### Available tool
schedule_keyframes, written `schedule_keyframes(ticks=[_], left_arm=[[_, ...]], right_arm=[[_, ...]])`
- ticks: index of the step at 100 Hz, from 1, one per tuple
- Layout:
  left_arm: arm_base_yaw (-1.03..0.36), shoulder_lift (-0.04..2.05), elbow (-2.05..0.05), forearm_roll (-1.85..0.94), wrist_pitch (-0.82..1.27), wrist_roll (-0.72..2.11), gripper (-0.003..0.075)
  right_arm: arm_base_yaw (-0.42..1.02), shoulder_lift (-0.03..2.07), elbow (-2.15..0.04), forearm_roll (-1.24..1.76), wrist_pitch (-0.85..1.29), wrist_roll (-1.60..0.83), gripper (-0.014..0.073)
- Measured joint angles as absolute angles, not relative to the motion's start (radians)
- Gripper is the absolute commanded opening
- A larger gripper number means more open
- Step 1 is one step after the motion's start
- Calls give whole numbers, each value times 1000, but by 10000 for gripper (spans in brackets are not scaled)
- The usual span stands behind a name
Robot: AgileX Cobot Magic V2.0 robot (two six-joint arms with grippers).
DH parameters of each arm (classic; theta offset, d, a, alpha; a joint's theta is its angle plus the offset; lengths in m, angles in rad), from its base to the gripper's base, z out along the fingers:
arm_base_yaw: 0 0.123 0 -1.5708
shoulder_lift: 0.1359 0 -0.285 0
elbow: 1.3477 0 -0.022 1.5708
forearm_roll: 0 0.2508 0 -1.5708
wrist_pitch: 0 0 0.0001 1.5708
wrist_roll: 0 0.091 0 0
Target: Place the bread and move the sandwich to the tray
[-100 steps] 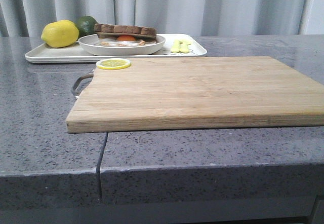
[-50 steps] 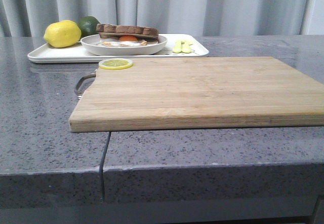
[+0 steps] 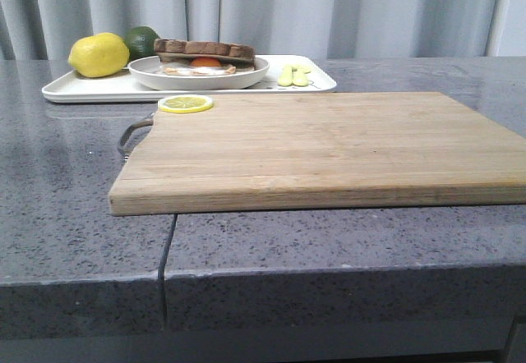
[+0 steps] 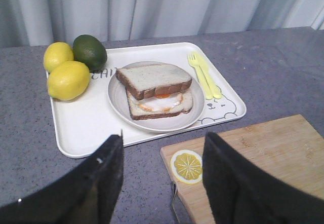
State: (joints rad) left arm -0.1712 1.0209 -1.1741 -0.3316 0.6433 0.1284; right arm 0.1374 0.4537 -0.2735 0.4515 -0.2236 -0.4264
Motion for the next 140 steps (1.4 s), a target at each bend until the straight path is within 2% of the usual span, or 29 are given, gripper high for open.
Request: schedule_keyframes(ticks=[23,44,66,90,103,126,137,140], left_arm=[[-182,749,-794,-335,387,130,337],[-182,549,-550,-339,224,130,337],[-182,427,-396,-345,154,132,337],[-182,410,-340,-345,144,132,330],[-182,410,-338,-347,144,132,235],[-182,410,-338,-347,141,132,-18],[-182,410,-338,-347,141,132,-19],[-182,410,-338,-347,141,132,-20]], right_arm=[[137,454,-274,451,-224,-426,508],[137,454,-274,451,-189,-426,508],[137,454,-274,451,-149,-426,508],[137,454,-274,451,-119,-426,491],[137,454,-274,451,-117,-426,390],[137,454,-274,451,-117,-426,57],[137,454,-274,451,-116,-426,-75],[137,454,-274,451,-116,-426,-69]])
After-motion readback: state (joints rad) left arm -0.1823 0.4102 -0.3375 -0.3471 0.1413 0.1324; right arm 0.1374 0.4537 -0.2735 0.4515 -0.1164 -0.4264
